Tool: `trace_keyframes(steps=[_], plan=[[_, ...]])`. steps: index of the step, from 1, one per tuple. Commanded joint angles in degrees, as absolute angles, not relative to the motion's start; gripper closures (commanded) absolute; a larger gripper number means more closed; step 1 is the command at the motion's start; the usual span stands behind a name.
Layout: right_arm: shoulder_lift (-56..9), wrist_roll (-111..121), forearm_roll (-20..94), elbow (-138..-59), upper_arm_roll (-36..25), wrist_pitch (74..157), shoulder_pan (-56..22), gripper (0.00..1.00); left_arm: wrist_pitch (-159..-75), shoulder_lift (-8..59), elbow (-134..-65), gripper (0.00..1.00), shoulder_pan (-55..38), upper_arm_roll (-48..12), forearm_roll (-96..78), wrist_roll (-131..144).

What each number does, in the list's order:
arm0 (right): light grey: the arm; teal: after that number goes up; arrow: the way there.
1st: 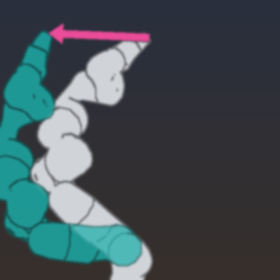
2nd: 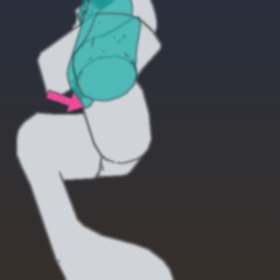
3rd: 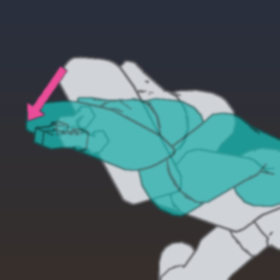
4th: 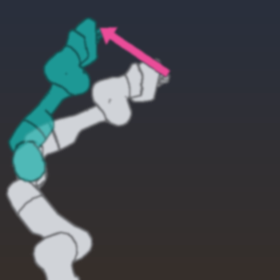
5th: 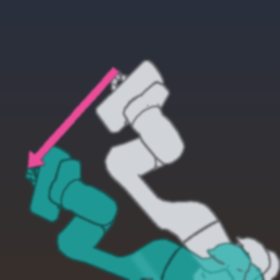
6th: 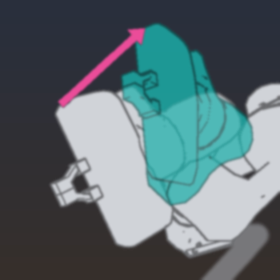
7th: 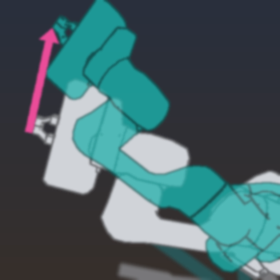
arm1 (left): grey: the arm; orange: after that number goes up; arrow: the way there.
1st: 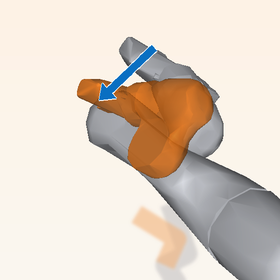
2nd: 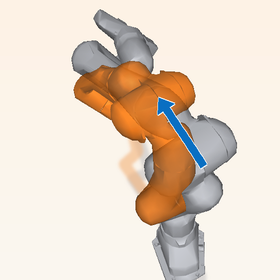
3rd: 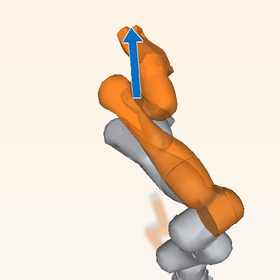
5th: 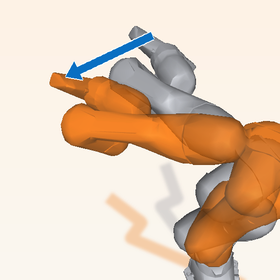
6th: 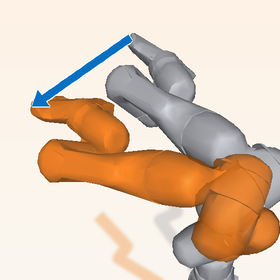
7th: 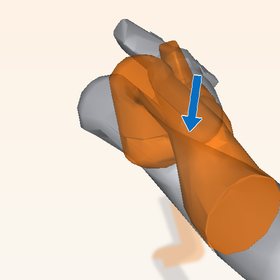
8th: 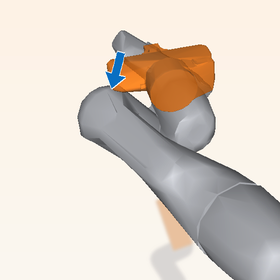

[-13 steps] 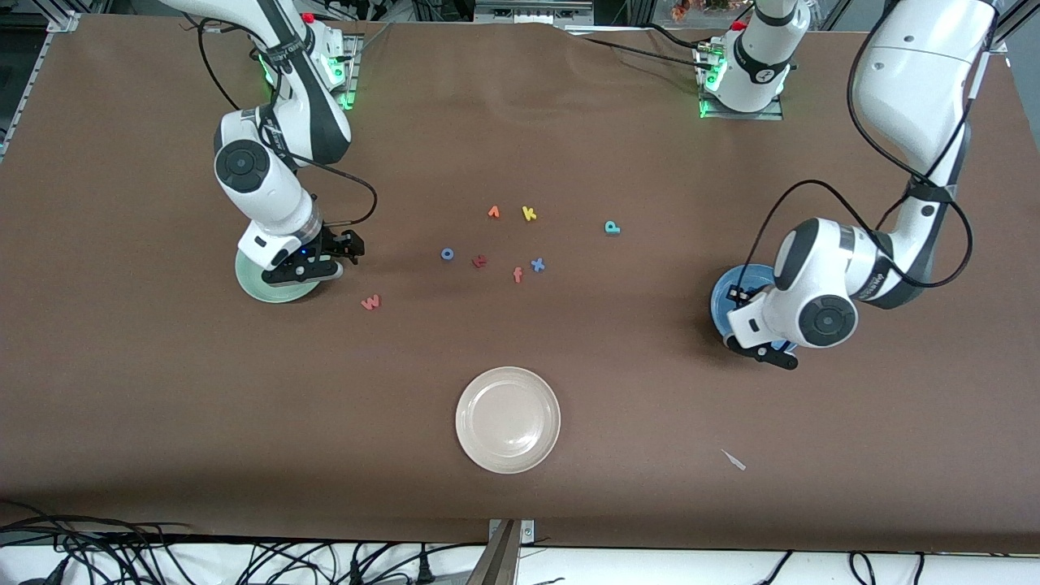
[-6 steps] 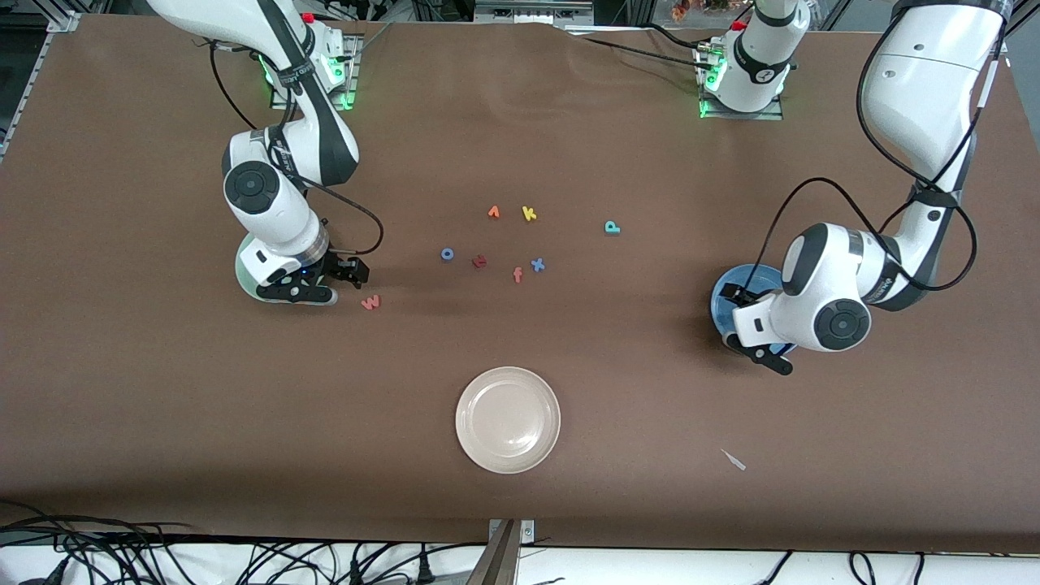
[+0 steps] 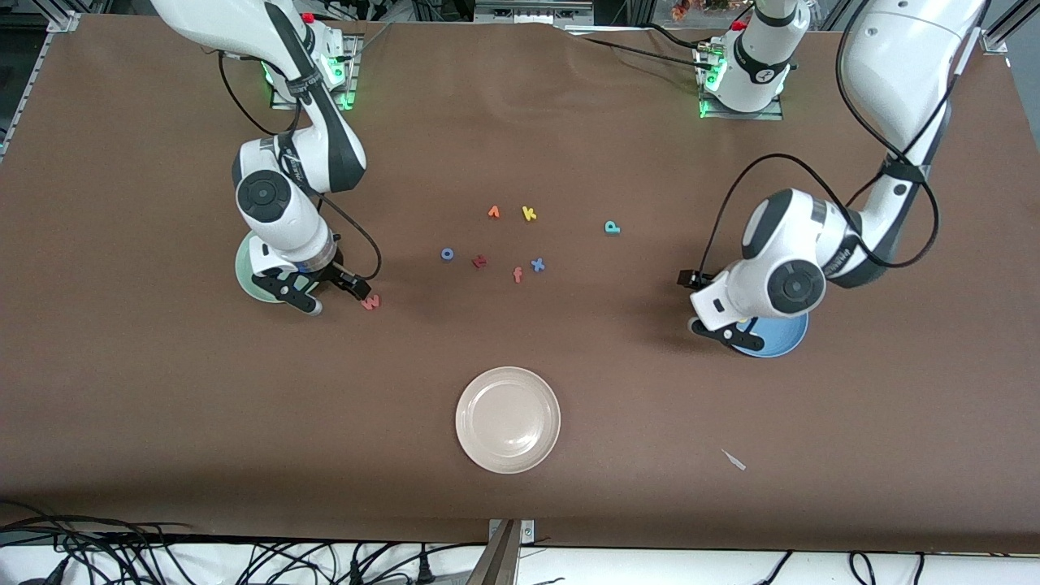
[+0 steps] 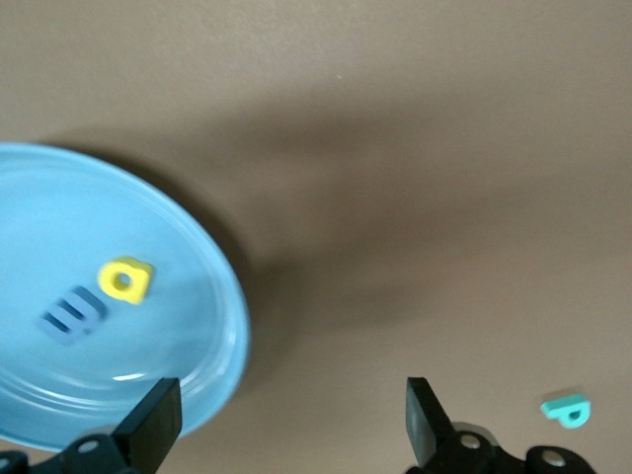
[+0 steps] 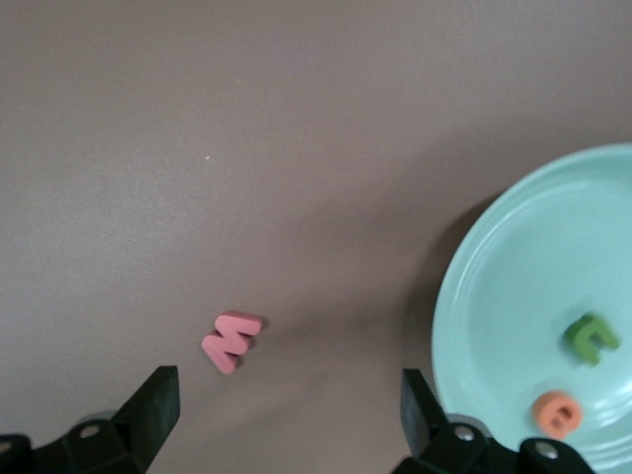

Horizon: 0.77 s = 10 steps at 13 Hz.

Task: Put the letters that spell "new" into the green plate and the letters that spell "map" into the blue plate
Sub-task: 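Grasp the teal p with the left gripper while the right gripper grasps pink w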

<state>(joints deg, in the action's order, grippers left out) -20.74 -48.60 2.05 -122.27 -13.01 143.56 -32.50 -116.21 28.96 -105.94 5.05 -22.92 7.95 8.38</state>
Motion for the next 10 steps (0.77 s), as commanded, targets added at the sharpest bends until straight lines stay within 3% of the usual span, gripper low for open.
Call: trace_keyframes(steps=[1, 3, 10], plan=[[-21.6, -53.7, 2.9, -121.2, -12.7, 143.9, -32.6, 0.01, -127.7, 20.6, -120.5, 0.0, 5.4, -24.8, 6.5, 15.9], [-22.3, -59.4, 4.5, -121.2, -12.6, 144.3, -33.0, 0.01, -133.1, 18.4, -126.4, 0.0, 5.4, -27.3, 6.5, 21.0], [-27.9, -66.9, 7.7, -121.2, -11.4, 152.3, -33.5, 0.14, -144.9, 18.5, -133.9, 0.0, 2.3, -37.0, 7.4, 49.0]])
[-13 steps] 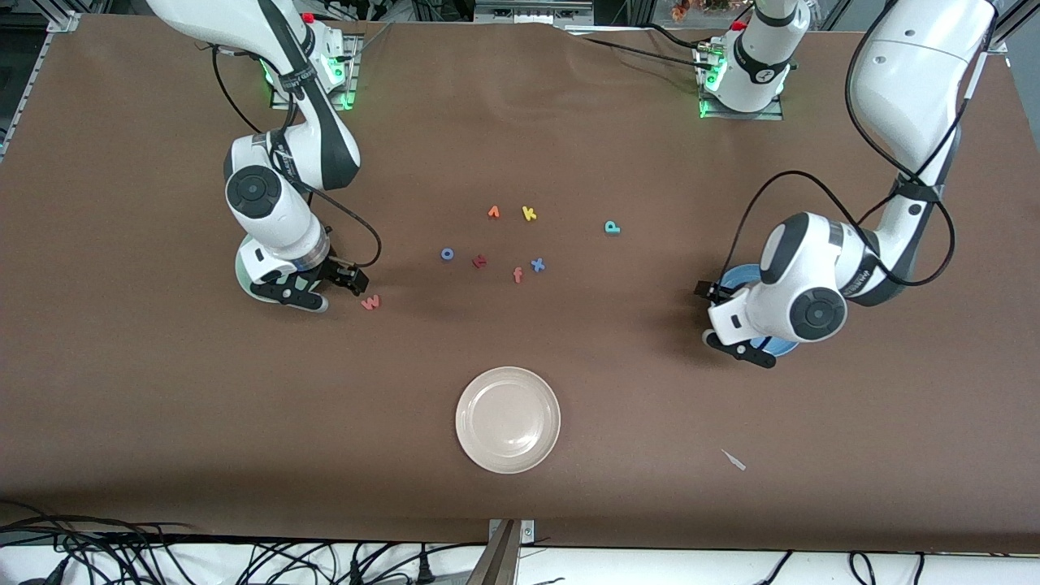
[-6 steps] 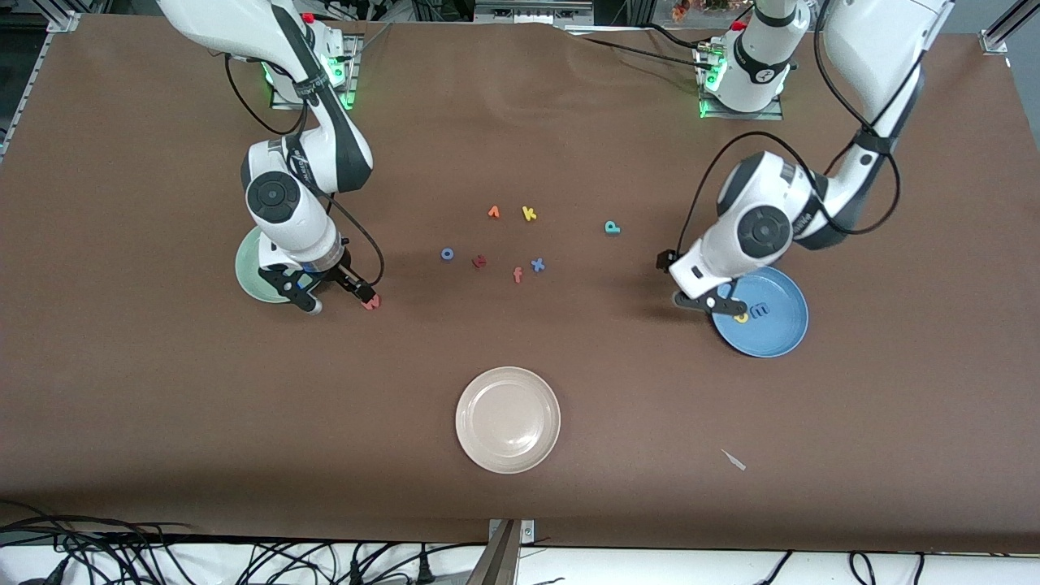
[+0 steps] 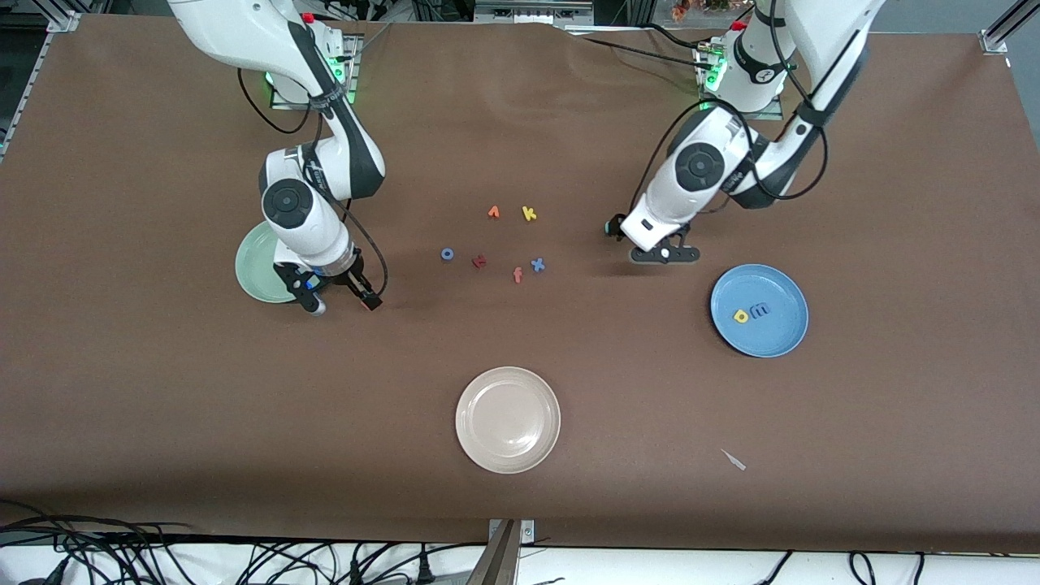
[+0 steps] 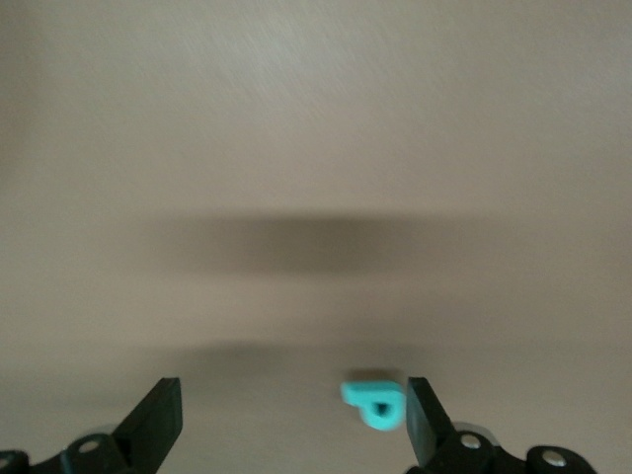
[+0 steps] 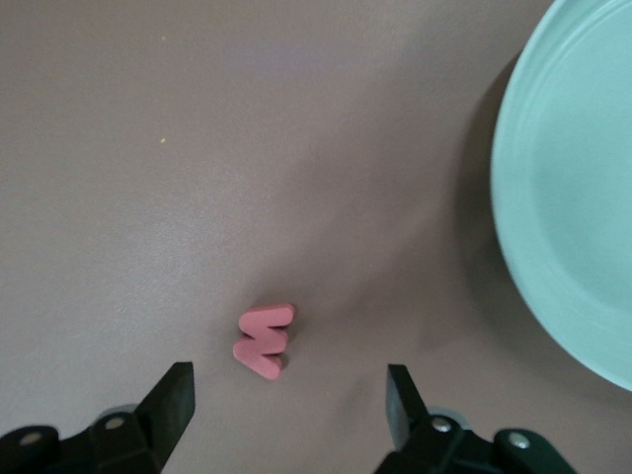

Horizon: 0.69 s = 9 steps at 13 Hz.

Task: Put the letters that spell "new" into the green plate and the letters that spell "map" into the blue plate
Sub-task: 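Grasp the teal p with the left gripper while the right gripper grasps pink w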

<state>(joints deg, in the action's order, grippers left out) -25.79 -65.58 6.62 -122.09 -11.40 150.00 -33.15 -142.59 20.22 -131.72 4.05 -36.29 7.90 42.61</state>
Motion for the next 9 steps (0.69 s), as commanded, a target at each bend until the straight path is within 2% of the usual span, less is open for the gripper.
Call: trace_keyframes(steps=[1, 4, 5, 6, 9], plan=[[-28.5, -66.9, 7.6, -121.2, -11.4, 152.9, -33.5, 0.2, -145.5, 19.2, -133.9, 0.0, 0.3, -36.8, 7.5, 51.8], [-28.8, -66.7, 7.6, -120.7, -11.4, 154.1, -32.7, 0.31, -145.8, 20.6, -133.9, 0.0, -1.1, -36.8, 9.5, 57.4], [-29.6, -66.9, 7.7, -120.7, -11.4, 154.2, -33.3, 0.41, -146.2, 21.6, -133.9, 0.0, -2.2, -36.7, 12.2, 60.7], [-30.3, -67.0, 7.7, -120.6, -11.3, 154.7, -33.7, 0.45, -146.7, 22.6, -133.9, 0.0, -2.3, -36.8, 16.3, 64.9], [-30.5, -66.9, 7.7, -120.6, -11.3, 154.9, -33.8, 0.46, -147.9, 26.0, -133.4, 0.03, -1.6, -36.7, 27.4, 72.5]])
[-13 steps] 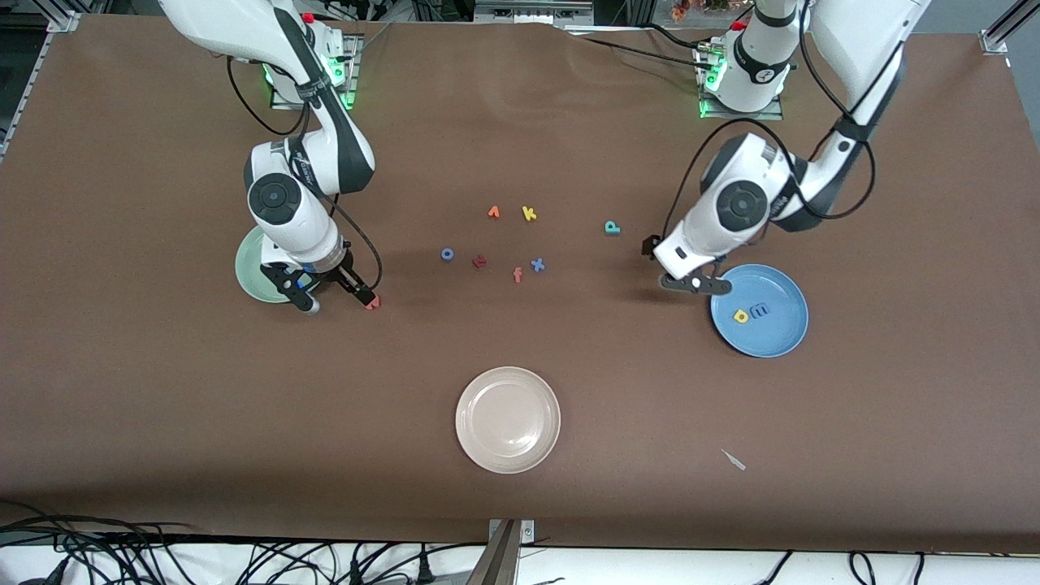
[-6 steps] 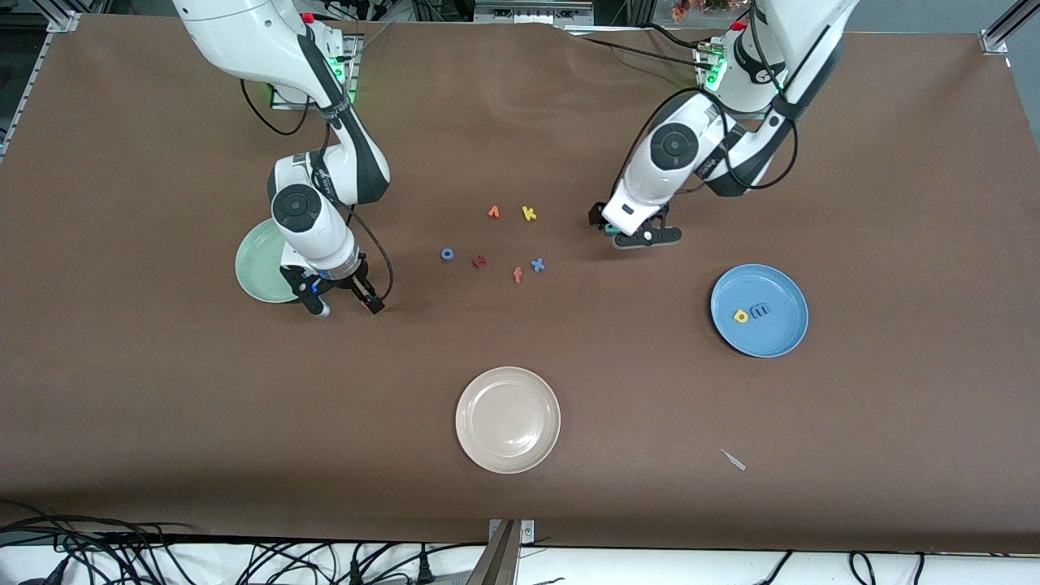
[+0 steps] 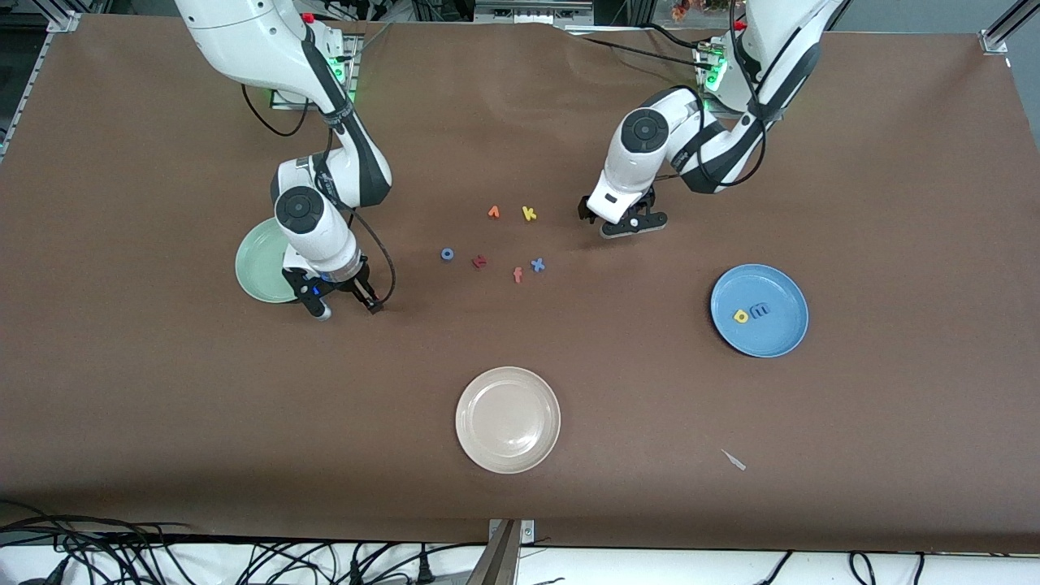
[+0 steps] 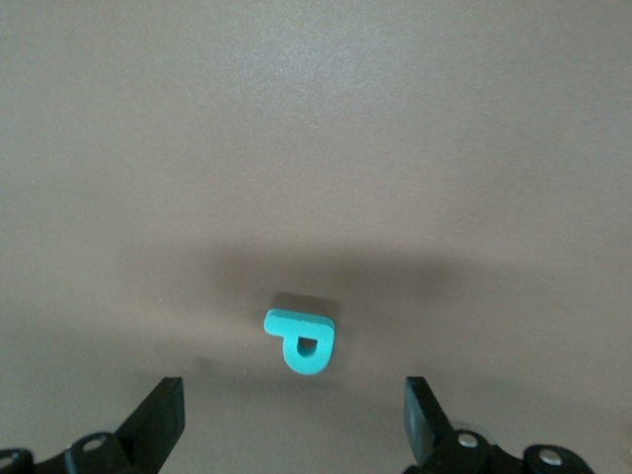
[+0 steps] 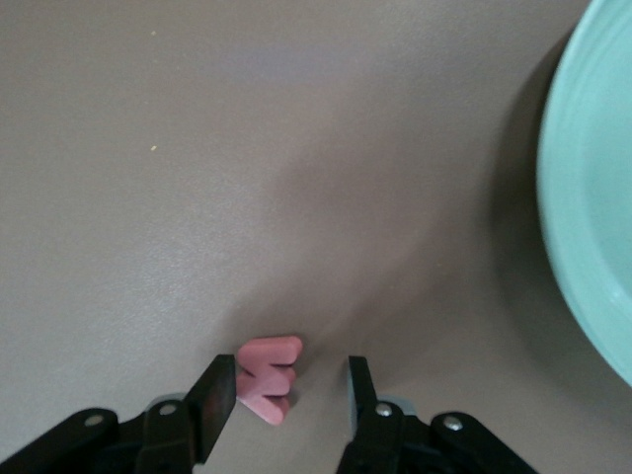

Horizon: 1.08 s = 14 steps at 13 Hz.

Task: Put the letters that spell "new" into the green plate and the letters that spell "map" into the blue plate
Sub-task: 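Grasp the teal p with the left gripper while the right gripper grasps pink w, then place the p with the left gripper while the right gripper places the w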

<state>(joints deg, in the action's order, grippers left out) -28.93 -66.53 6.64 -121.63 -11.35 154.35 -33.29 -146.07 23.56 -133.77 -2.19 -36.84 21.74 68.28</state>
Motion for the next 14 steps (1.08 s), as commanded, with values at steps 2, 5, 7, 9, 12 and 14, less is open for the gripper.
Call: trace_keyframes(steps=[2, 5, 7, 9, 12, 14], plan=[[-30.5, -66.9, 7.7, -120.6, -11.3, 154.9, -33.8, 0.46, -148.2, 26.7, -133.2, 0.09, -1.7, -36.7, 28.7, 73.2], [-30.6, -66.8, 7.7, -120.5, -11.3, 154.9, -33.7, 0.54, -148.3, 27.0, -133.2, 0.32, -1.8, -36.6, 28.7, 73.2], [-30.6, -66.2, 7.6, -120.5, -11.3, 155.0, -33.7, 0.71, -148.3, 27.2, -133.2, 0.48, -1.8, -36.6, 28.7, 73.2], [-30.6, -65.7, 7.6, -120.2, -11.3, 154.9, -33.7, 0.81, -148.3, 27.2, -133.2, 0.62, -1.8, -36.6, 28.7, 73.2], [-29.9, -62.8, 7.4, -119.0, -11.4, 154.3, -33.8, 0.85, -148.3, 27.2, -133.2, 0.77, -1.7, -36.5, 28.8, 73.0], [-26.9, -57.9, 7.4, -118.9, -11.9, 149.8, -33.8, 0.85, -148.3, 27.2, -133.2, 0.83, -1.6, -36.5, 28.8, 72.6]])
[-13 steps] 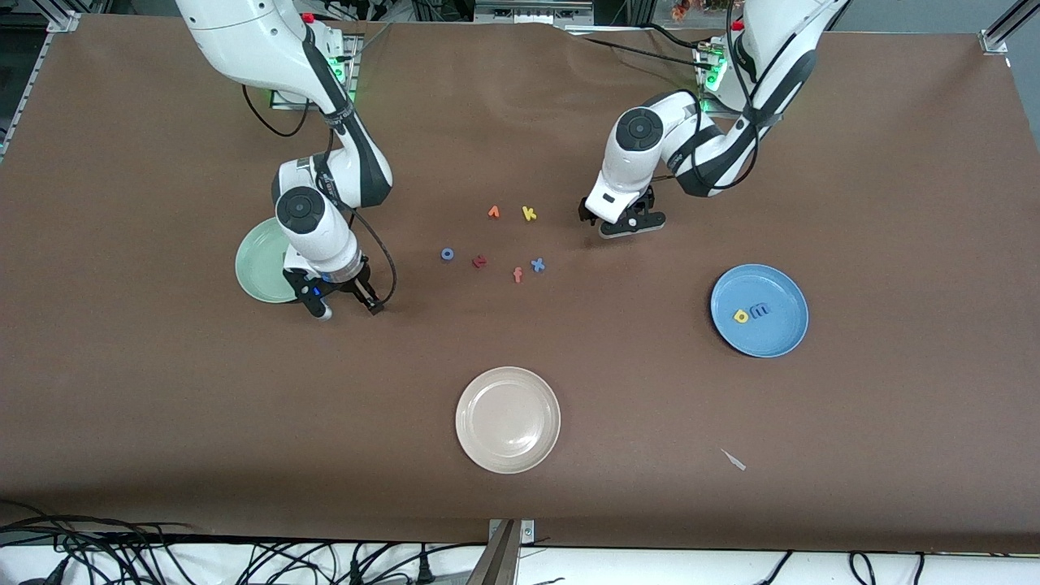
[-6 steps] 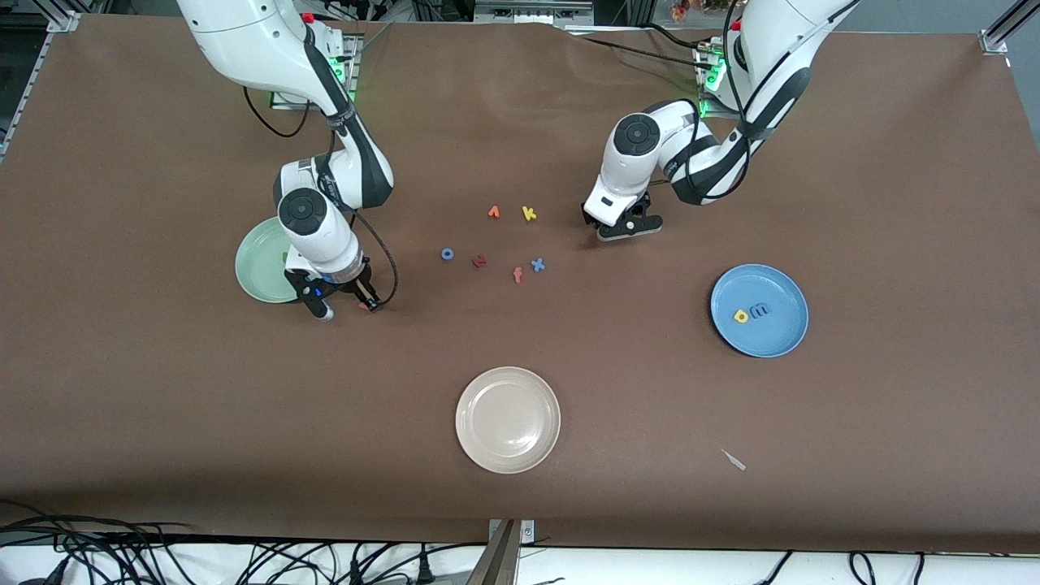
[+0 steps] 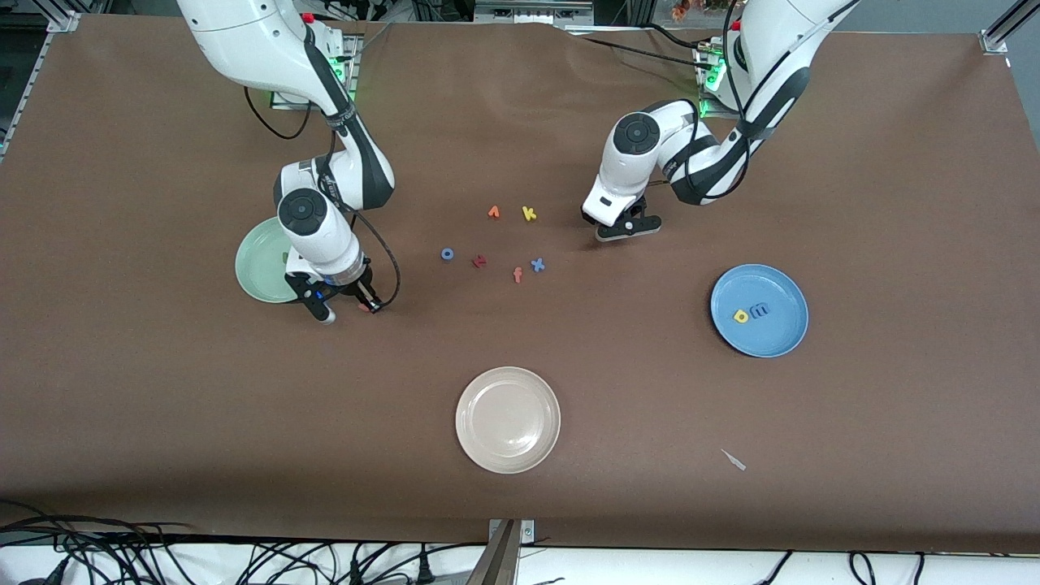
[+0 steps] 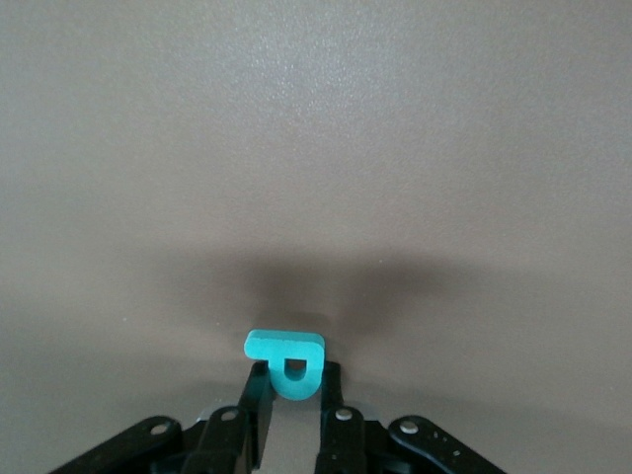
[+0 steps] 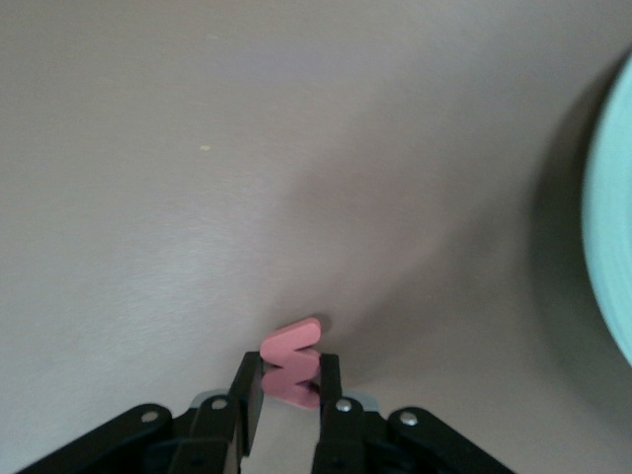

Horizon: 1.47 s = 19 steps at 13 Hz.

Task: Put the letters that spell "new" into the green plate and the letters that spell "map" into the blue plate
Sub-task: 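Place the p with the left gripper while the right gripper places the w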

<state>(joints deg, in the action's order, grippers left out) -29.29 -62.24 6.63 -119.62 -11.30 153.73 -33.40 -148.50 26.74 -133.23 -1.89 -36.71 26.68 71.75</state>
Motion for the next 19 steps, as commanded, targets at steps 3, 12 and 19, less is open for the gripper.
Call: trace_keyframes(steps=[3, 12, 19], plan=[[-18.8, -48.5, 7.4, -119.5, -15.5, 136.2, -33.7, 0.85, -147.6, 26.9, -132.3, 0.92, -1.5, -36.4, 28.8, 72.3], [-12.2, -13.2, 7.6, -134.8, -32.4, 133.1, -33.1, 0.87, -118.5, 26.5, -116.8, 0.99, 2.6, -36.6, 22.2, 46.5], [-14.2, -12.0, 7.6, -133.3, -32.4, 135.9, -32.8, 0.0, -109.3, 31.5, -106.0, 0.96, 18.9, -36.0, 22.4, 8.1]])
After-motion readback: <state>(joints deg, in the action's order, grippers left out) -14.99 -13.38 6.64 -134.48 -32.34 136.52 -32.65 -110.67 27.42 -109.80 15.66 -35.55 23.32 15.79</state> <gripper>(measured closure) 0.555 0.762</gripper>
